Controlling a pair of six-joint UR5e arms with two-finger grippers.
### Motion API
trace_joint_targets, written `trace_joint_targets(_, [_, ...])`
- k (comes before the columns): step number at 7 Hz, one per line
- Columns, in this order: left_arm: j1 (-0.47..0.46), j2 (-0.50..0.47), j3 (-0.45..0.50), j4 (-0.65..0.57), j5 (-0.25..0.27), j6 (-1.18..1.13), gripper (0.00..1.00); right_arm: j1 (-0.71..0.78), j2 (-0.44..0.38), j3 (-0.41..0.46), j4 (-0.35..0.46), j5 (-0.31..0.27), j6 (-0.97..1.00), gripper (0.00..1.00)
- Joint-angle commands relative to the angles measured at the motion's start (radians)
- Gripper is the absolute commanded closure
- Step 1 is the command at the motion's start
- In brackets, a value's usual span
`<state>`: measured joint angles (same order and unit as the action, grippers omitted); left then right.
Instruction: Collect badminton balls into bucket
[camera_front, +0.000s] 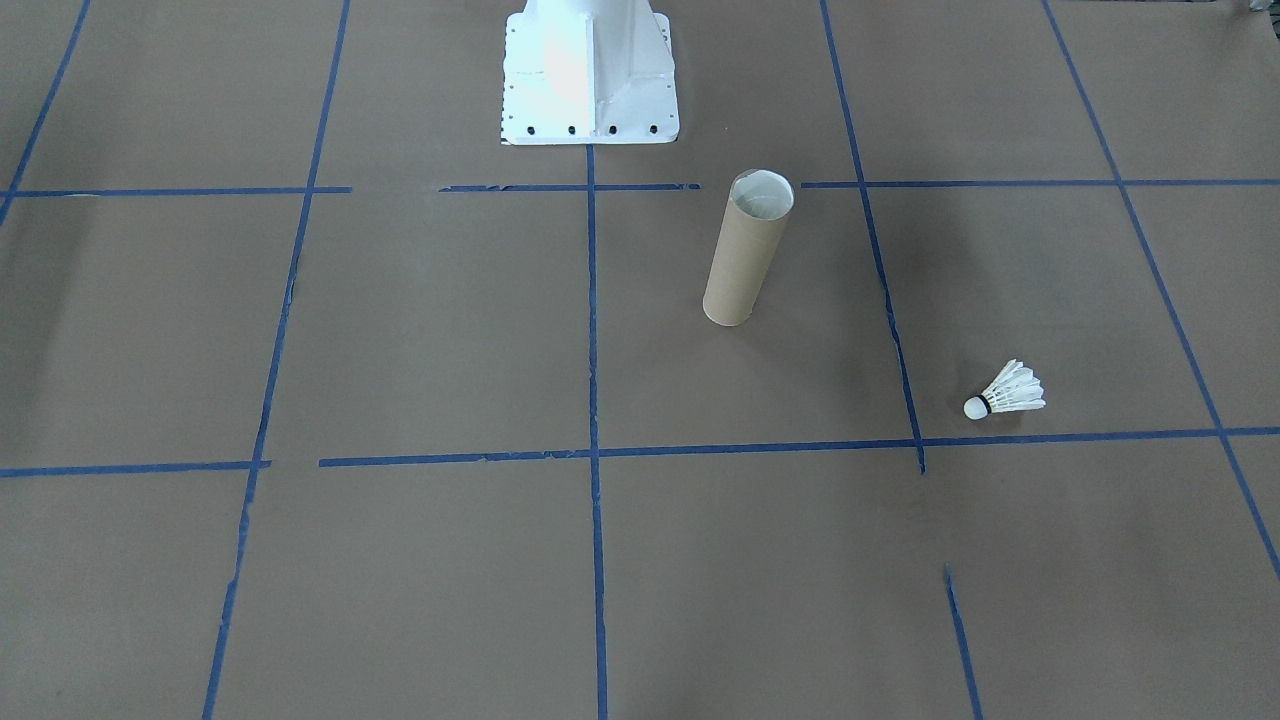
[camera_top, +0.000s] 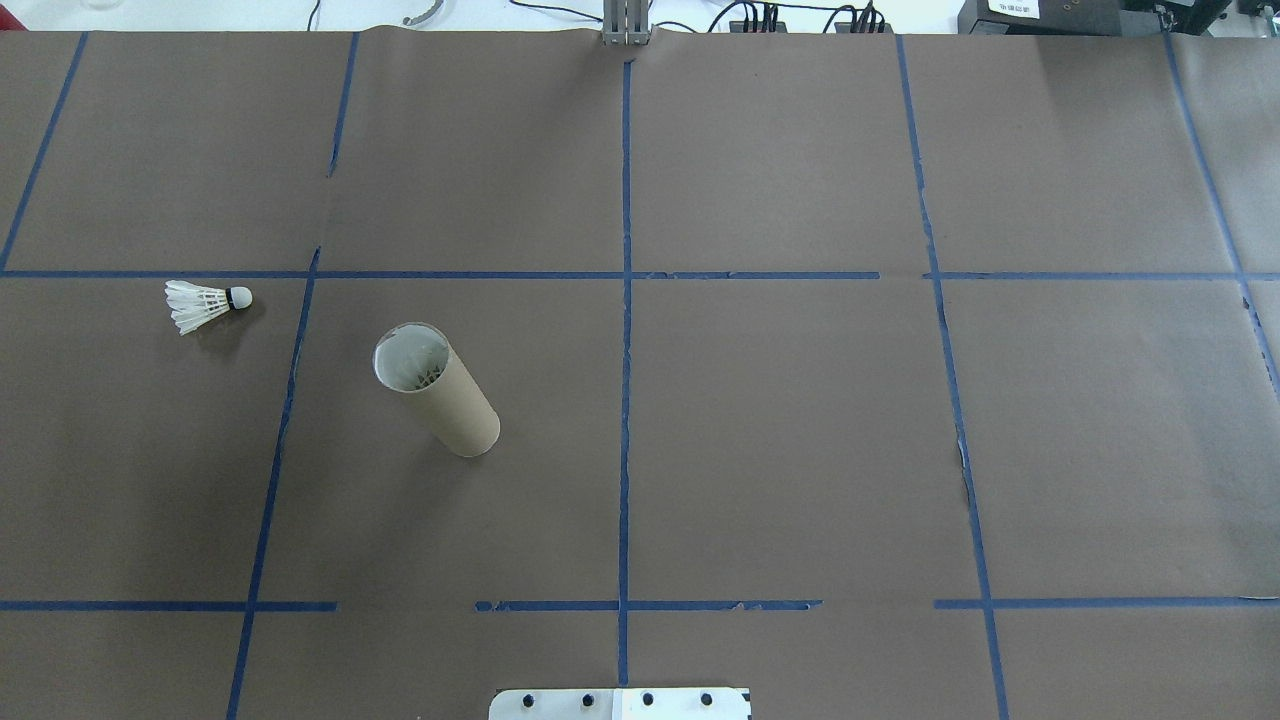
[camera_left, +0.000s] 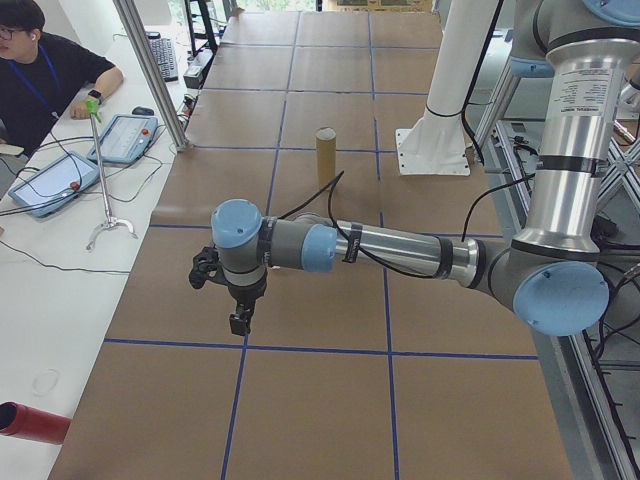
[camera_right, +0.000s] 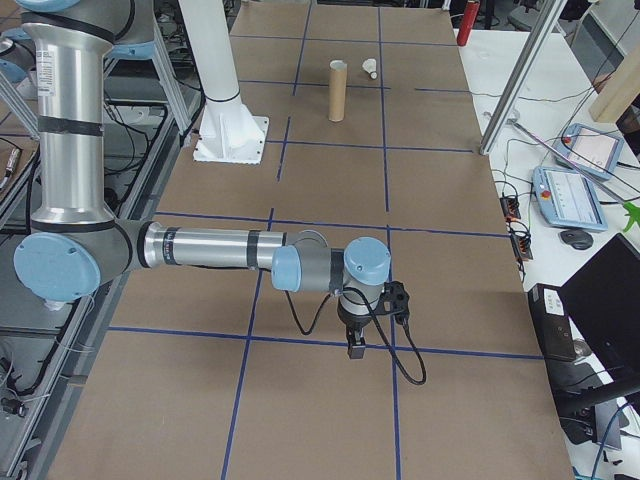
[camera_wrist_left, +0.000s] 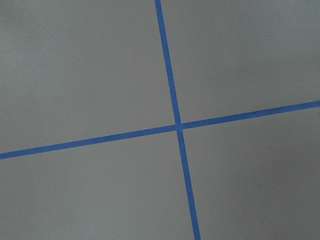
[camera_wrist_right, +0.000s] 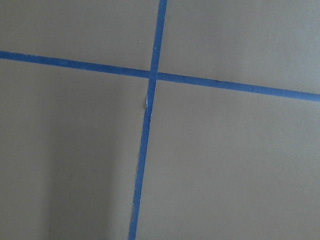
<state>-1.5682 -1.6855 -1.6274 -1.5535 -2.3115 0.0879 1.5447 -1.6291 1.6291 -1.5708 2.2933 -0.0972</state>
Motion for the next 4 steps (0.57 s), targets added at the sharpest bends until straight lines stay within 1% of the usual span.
trace_joint_targets(1, [0.002, -0.065, 0.049, -0.090, -0.002, -0.028, 0.00, 0.000, 0.000, 0.000, 0.000, 0.000, 0.001, 0.00])
trace_joint_targets(2, [0.004, -0.065, 0.087, -0.194, -0.006, -0.077, 0.00, 0.000, 0.000, 0.000, 0.000, 0.000, 0.001, 0.00])
trace_joint_targets(3, [0.004, -0.057, 0.134, -0.306, -0.012, -0.180, 0.00, 0.000, 0.000, 0.000, 0.000, 0.000, 0.001, 0.00])
trace_joint_targets(4, [0.013, -0.054, 0.149, -0.398, -0.011, -0.289, 0.00, 0.000, 0.000, 0.000, 0.000, 0.000, 0.001, 0.00])
